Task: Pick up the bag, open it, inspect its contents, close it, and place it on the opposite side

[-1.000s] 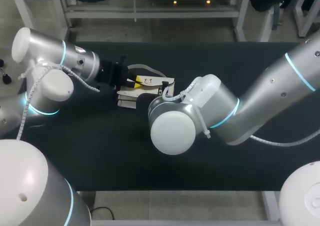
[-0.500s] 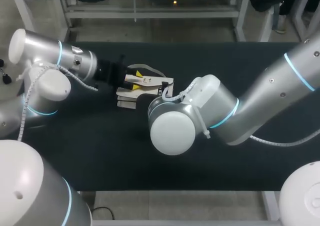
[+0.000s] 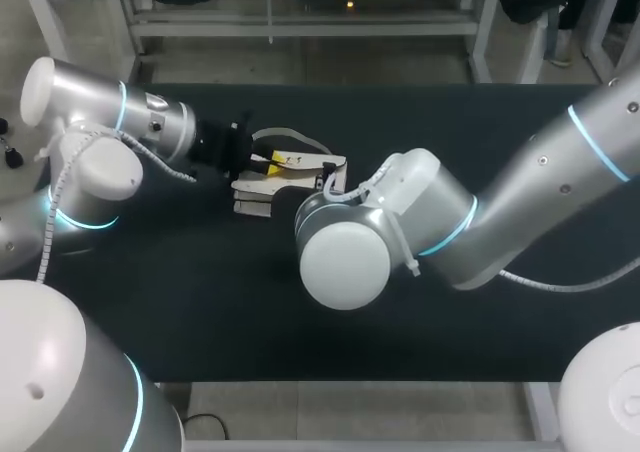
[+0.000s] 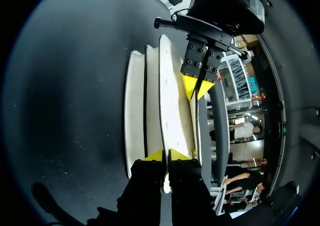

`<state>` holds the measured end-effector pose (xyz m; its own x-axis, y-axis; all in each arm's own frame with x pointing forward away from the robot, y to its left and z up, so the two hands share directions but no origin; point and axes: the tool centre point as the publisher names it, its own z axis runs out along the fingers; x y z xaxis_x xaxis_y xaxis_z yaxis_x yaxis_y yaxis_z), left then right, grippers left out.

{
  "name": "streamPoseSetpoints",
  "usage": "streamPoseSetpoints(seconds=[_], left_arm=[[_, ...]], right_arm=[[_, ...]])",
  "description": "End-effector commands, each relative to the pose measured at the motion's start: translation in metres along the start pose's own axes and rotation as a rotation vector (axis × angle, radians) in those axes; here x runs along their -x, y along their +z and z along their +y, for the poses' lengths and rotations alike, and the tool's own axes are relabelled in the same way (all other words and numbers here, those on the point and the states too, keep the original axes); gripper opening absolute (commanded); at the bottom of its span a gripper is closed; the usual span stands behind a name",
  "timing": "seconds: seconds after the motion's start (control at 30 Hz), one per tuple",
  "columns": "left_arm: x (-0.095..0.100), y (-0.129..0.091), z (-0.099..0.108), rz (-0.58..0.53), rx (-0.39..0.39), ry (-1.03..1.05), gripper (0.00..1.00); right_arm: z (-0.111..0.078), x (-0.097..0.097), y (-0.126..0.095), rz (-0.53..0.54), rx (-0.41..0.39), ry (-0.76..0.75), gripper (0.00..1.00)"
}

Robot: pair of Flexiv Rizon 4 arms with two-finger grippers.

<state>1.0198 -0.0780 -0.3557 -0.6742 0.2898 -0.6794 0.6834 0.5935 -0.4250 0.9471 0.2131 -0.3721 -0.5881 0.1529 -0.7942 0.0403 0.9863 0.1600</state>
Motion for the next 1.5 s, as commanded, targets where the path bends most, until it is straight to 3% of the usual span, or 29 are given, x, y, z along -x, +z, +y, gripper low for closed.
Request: streamPoseSetpoints(seconds=[0.03,0.3,0.53,1.03,1.23,1.27,1.37,1.4,1.47,1.5], left_arm=[[-0.009,-0.009,0.012,0.008,-0.009,0.011,0.00],[-0.001,0.003,0.002,0.008,-0.039,0.002,0.00],[0.006,0.016,-0.002,0.012,0.003,0.023,0.00],[-0.006,-0.009,0.019,0.031,0.002,0.055,0.00],[-0.002,-0.007,0.015,0.017,-0.002,0.042,0.01],[-0.001,-0.006,0.013,0.013,-0.008,0.041,0.25],[0.003,-0.003,0.009,0.007,-0.018,0.044,0.40],[0.004,-0.003,0.008,0.001,-0.023,0.040,0.51],[0.007,-0.005,0.007,-0.011,-0.030,0.026,0.85],[0.009,-0.007,0.006,-0.017,-0.032,0.013,0.90]], right_arm=[[-0.006,-0.005,-0.001,-0.011,0.023,0.000,0.00],[-0.006,-0.005,-0.001,-0.011,0.023,0.000,0.00],[-0.006,-0.005,-0.001,-0.011,0.023,0.000,0.00],[-0.006,-0.005,-0.001,-0.011,0.023,0.000,0.00],[-0.006,-0.005,-0.001,-0.011,0.023,0.000,0.00],[-0.006,-0.005,-0.001,-0.011,0.023,0.000,0.00],[-0.006,-0.005,-0.001,-0.011,0.023,0.000,0.00],[-0.006,-0.005,-0.001,-0.011,0.023,0.000,0.00],[-0.006,-0.005,-0.001,-0.011,0.023,0.000,0.00],[-0.006,-0.005,-0.001,-0.011,0.023,0.000,0.00]])
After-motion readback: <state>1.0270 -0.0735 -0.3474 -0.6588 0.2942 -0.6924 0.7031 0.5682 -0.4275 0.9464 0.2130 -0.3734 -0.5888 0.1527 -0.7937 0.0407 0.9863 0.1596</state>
